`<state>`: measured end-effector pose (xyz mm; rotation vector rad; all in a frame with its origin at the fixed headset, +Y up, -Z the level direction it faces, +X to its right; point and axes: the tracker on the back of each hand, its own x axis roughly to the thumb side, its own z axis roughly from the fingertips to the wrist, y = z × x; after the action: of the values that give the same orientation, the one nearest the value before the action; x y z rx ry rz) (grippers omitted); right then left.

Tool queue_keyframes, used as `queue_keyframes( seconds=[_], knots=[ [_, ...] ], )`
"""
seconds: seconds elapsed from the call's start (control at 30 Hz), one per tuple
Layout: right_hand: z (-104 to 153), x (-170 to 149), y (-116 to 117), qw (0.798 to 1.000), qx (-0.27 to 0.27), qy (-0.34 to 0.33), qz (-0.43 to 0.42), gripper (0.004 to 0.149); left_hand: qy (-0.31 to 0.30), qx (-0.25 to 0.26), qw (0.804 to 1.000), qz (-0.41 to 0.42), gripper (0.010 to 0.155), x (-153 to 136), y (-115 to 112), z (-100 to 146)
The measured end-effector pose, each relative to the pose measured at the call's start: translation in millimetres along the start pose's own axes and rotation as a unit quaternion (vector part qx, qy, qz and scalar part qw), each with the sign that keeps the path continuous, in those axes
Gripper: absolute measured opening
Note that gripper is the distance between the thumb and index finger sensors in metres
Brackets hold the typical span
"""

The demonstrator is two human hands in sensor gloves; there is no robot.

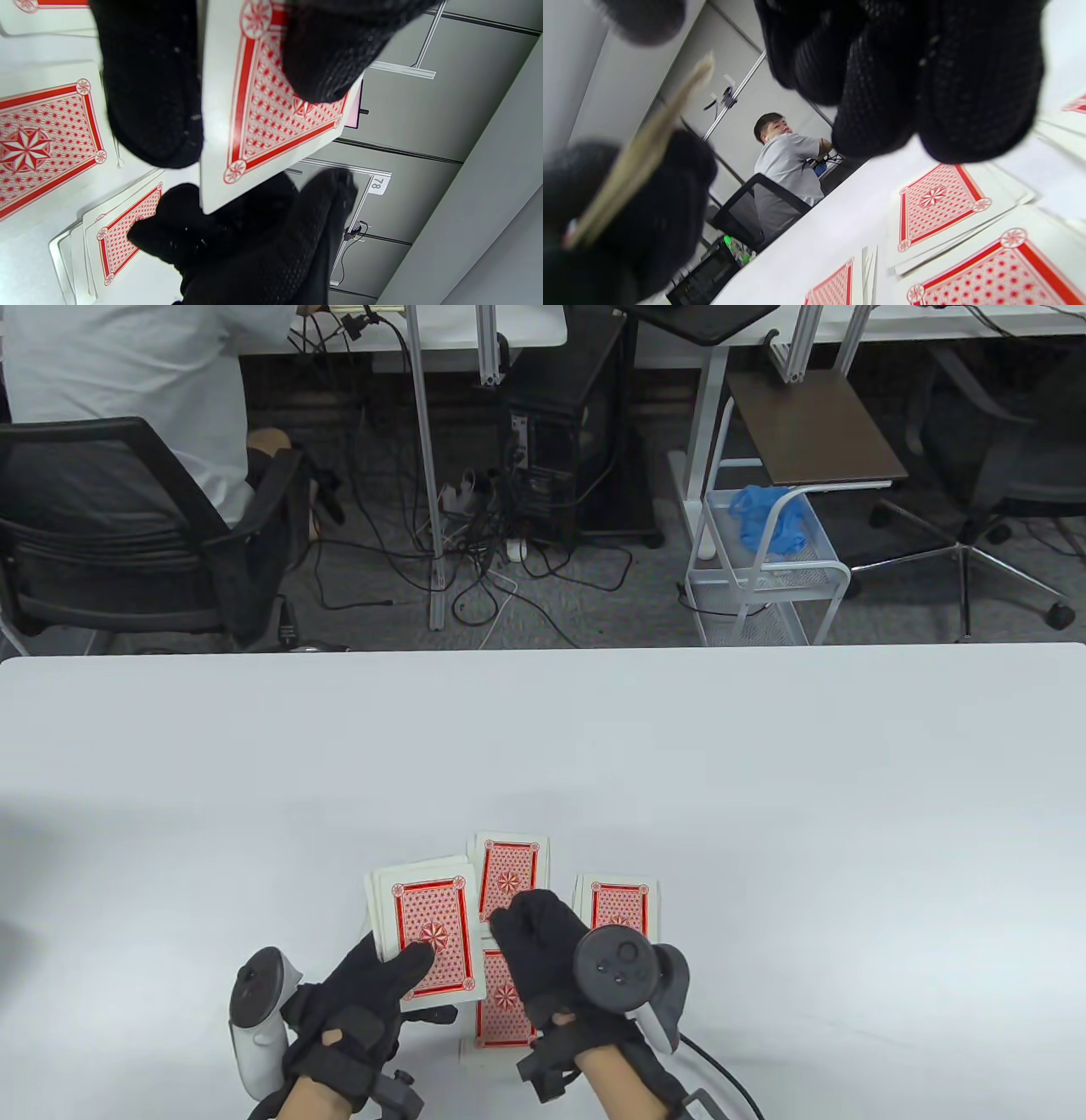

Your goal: Four-player card dealing with fan arrangement

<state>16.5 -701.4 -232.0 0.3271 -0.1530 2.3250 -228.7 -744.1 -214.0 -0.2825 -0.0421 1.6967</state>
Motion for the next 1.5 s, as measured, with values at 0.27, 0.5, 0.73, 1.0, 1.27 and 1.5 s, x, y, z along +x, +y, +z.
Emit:
queue_keyframes(
  seconds=[0.27,0.5,0.73,1.0,1.27,1.5],
  knots=[
    [-0.7,6.4,3.4,0.998,-0.022,-0.048,-0.036,0.043,-0.025,-0.036,0.999,0.003,0.052,1.1,-0.3,-3.1],
    [-3.9,-15.8,1.1,0.977,0.017,-0.038,-0.209,0.040,-0.016,-0.060,0.996,0.069,0.054,-2.2,-4.9,-3.2],
    [13.1,-36.4,-12.9,0.973,-0.082,0.086,-0.198,0.038,-0.012,0.049,0.999,0.016,0.051,6.2,18.7,4.2],
    [7.3,-50.1,6.1,0.984,0.100,0.143,-0.045,0.038,-0.044,0.110,0.993,0.009,0.051,21.0,45.9,15.4],
    [7.6,-32.0,44.3,0.932,0.148,0.083,0.322,0.041,-0.040,0.101,0.994,0.008,0.051,19.5,44.4,14.1],
    [4.8,-29.6,45.0,0.914,0.154,0.072,0.370,0.045,-0.022,0.080,0.997,-0.002,0.051,13.4,35.2,11.0]
  ],
)
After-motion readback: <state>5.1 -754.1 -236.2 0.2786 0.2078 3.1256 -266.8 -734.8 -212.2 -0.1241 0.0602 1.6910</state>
